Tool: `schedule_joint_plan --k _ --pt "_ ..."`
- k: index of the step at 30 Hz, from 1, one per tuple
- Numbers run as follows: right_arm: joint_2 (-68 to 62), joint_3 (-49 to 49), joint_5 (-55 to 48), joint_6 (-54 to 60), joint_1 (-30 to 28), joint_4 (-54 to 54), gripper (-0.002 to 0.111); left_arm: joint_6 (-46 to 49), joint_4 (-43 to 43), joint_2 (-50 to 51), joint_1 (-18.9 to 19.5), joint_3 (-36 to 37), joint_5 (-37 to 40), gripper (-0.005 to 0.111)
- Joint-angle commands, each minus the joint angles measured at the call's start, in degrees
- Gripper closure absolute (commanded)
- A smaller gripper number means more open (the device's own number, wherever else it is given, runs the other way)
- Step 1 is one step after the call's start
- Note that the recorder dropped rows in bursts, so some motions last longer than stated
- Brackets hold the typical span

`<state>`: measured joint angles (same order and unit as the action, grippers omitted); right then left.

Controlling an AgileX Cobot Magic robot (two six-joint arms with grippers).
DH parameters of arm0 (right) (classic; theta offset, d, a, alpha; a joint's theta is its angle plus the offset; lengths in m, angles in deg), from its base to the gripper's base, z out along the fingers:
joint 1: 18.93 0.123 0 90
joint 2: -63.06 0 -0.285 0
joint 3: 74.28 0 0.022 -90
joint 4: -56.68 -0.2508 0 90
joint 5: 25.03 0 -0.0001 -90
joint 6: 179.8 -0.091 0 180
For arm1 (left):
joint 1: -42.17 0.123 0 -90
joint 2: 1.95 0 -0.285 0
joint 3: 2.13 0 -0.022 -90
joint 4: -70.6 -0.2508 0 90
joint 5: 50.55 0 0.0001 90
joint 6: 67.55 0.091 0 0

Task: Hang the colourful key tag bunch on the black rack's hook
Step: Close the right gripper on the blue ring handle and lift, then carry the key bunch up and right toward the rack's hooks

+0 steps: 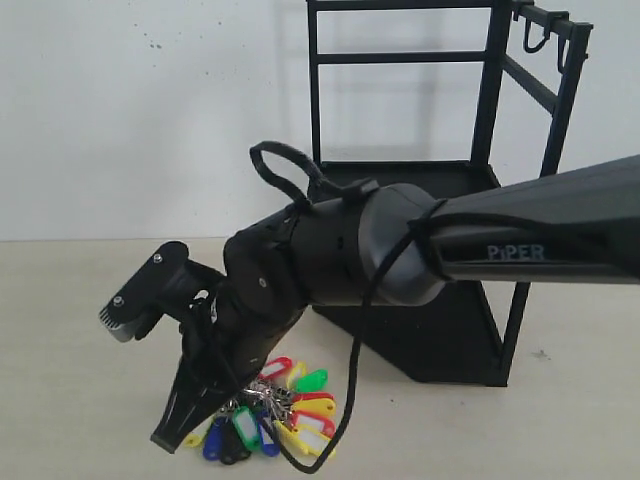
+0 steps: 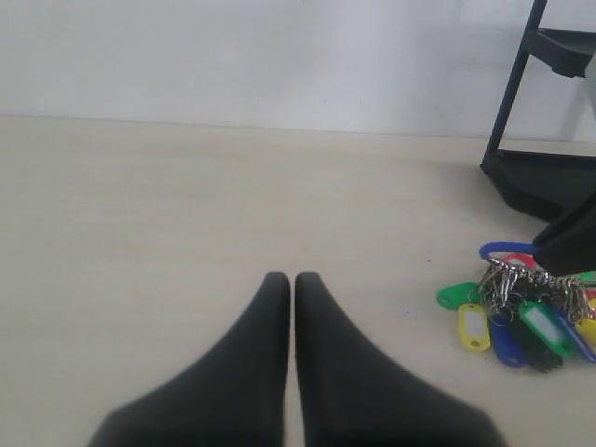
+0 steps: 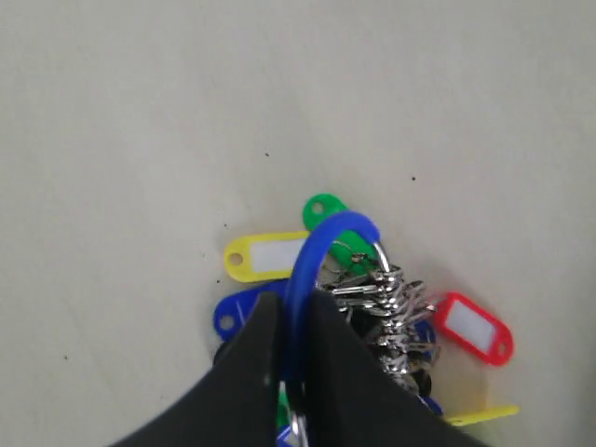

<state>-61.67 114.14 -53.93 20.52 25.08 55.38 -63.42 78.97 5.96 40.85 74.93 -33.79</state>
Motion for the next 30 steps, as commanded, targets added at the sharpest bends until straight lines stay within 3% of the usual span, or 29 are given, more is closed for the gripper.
schedule_joint_plan --k 1,10,21,30 --pt "4.2 -2.6 2.8 -0.4 -0.1 -1.6 0.108 0.2 -0.3 -0.1 0.1 0.2 0.0 0.102" --pt "12.9 -9.0 9.1 -0.9 -0.1 -5.4 0.108 0.2 -0.3 -0.1 0.1 0.2 0.0 0.102" --pt "22.1 -9.4 7.2 -1.0 -0.1 -7.1 0.108 0.2 -0.3 -0.1 0.1 0.2 0.0 0.102" --pt "32.0 -18.6 15.8 -2.6 -0.1 -8.6 0.109 0.2 -0.3 -0.1 0.1 0.2 0.0 0.102"
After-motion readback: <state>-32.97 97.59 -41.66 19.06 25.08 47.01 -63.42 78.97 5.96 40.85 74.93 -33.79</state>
